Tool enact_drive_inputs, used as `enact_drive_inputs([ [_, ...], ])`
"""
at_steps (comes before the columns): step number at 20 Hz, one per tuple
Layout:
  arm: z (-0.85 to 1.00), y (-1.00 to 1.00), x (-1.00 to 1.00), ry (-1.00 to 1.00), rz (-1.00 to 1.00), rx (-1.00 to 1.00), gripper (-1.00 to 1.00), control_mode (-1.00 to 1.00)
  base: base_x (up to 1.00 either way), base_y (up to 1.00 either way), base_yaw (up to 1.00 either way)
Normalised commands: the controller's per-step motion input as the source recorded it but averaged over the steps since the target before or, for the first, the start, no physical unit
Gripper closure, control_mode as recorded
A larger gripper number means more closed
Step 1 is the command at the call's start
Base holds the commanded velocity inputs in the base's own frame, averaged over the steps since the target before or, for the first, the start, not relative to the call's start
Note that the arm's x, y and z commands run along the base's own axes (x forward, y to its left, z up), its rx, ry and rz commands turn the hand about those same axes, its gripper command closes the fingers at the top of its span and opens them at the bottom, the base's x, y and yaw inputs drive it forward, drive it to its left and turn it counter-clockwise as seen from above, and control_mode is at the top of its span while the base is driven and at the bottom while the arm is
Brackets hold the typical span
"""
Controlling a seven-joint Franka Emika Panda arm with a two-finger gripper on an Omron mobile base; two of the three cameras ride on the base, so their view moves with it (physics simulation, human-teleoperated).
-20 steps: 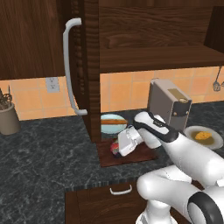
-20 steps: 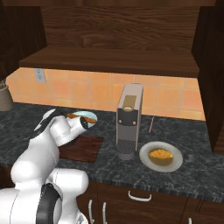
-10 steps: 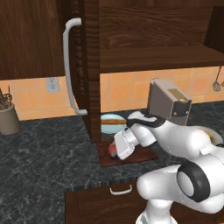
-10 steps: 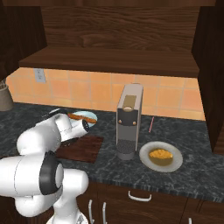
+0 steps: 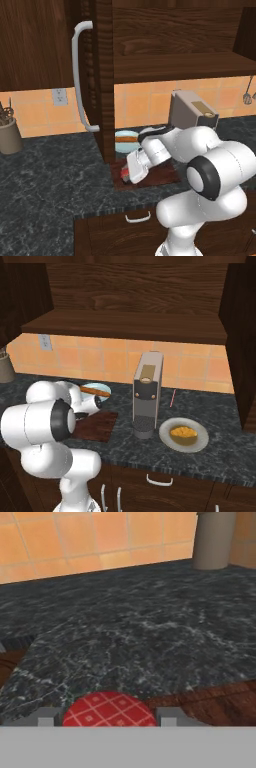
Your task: From the different types of pastries on the counter, select a croissant and place it on the cutting board. Then retrieve a jar of jam from the cabinet and place it alongside the croissant on the cutting board.
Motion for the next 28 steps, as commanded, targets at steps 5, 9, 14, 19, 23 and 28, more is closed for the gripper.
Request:
enact_drive_inputs([
  [5, -0.08, 0.0, 0.11, 0.0, 0.01, 0.0, -1.0, -1.0, 0.0, 0.0, 0.0],
  [9, 0.0, 0.0, 0.0, 0.0, 0.03, 0.03, -1.0, -1.0, 0.0, 0.0, 0.0],
  [14, 0.0, 0.0, 0.0, 0.0, 0.0, 0.0, -1.0, -1.0, 0.0, 0.0, 0.0],
  [19, 0.24, 0.0, 0.08, 0.0, 0.01, 0.1, -1.0, -1.0, 0.0, 0.0, 0.0],
  [23, 0.11, 0.0, 0.0, 0.05, 0.04, 0.11, -1.0, -1.0, 0.0, 0.0, 0.0],
  [28, -0.01, -0.02, 0.0, 0.04, 0.02, 0.03, -1.0, -1.0, 0.0, 0.0, 0.0],
])
